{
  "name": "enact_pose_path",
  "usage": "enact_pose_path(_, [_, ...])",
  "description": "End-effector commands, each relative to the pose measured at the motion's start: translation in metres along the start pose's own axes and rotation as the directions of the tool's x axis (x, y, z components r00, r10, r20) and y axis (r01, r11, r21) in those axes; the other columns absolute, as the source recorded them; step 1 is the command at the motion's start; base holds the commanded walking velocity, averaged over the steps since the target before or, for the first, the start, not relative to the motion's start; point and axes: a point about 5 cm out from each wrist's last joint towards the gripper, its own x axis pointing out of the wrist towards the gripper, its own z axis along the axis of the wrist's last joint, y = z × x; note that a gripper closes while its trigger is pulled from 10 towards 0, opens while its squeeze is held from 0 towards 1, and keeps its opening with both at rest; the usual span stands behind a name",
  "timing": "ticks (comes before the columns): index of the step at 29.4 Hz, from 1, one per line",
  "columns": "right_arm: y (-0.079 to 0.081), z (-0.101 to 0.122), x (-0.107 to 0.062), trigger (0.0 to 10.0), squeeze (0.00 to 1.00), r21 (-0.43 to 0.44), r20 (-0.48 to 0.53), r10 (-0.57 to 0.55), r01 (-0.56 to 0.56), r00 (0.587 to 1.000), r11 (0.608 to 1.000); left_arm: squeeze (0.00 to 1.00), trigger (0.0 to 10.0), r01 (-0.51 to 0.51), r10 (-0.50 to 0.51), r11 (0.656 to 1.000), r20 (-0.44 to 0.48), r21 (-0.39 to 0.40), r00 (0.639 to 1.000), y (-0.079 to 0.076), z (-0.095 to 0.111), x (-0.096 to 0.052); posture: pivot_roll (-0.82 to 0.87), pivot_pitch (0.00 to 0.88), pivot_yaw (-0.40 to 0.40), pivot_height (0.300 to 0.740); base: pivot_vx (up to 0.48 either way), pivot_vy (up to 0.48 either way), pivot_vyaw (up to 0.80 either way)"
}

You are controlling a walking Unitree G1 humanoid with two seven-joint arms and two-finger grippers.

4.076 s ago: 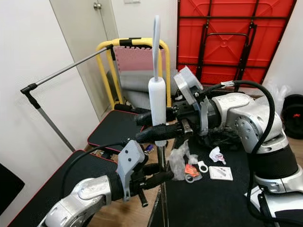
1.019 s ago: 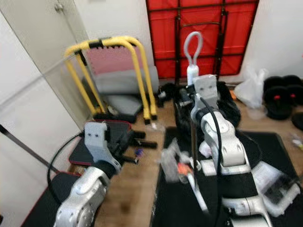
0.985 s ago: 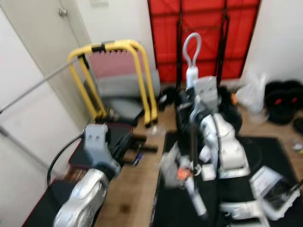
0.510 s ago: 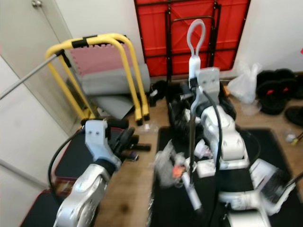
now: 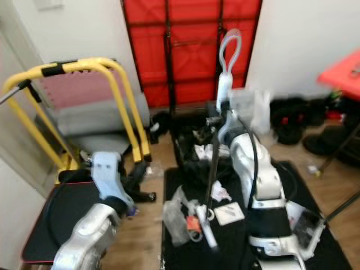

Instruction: Sweep floor

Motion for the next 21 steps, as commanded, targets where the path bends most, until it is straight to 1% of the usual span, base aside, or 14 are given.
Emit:
enact_pose_path(1, [-0.004,0.01,-0.001,10.0,0.0,-0.01,0.062,-0.021,0.022,0.998,1.0,0.0,10.0,0.01,-0.01,1.0,-0.012,-0.003,1.0,-0.004,-0.003,-0.001,-0.22,0.0,0.01,0.74,0.262,0.0,0.0])
enact_pose_path(4, [-0.006,0.01,0.0,10.0,0.0,-0.016,0.064,-0.029,0.031,0.997,0.999,0.0,10.0,0.011,-0.011,1.0,-0.012,-0.004,1.0,-0.004,-0.003,-0.002,-0.22,0.0,0.009,0.74,0.262,0.0,0.0])
enact_pose_path(6, [-0.012,0.009,0.003,10.0,0.0,-0.014,0.067,-0.052,0.054,0.996,0.998,0.0,10.0,0.015,-0.015,1.0,-0.013,-0.006,1.0,-0.007,-0.002,-0.003,-0.21,0.0,0.007,0.74,0.262,0.0,0.0])
enact_pose_path(11, [-0.02,0.008,0.006,10.0,0.0,-0.002,0.064,-0.089,0.089,0.994,0.996,0.0,10.0,0.017,-0.017,1.0,-0.012,-0.01,1.0,-0.008,-0.001,-0.006,-0.21,0.0,0.008,0.74,0.26,0.0,0.0])
enact_pose_path(13, [-0.021,0.008,0.007,10.0,0.0,0.001,0.064,-0.092,0.092,0.994,0.996,0.0,10.0,0.017,-0.017,1.0,-0.012,-0.01,1.0,-0.009,-0.001,-0.006,-0.21,0.0,0.008,0.74,0.255,0.0,0.0])
enact_pose_path(17, [-0.017,0.003,0.006,10.0,0.0,0.012,0.051,-0.071,0.07,0.996,0.997,0.0,10.0,0.017,-0.017,1.0,-0.01,-0.012,1.0,-0.01,0.0,-0.005,-0.21,0.0,0.009,0.74,0.251,0.0,0.0])
enact_pose_path(21, [-0.003,-0.009,0.001,10.0,0.0,0.014,0.028,-0.011,0.011,1.0,1.0,0.0,10.0,0.011,-0.011,1.0,-0.007,-0.006,1.0,-0.01,0.001,-0.004,-0.21,0.0,0.006,0.74,0.247,0.0,0.0])
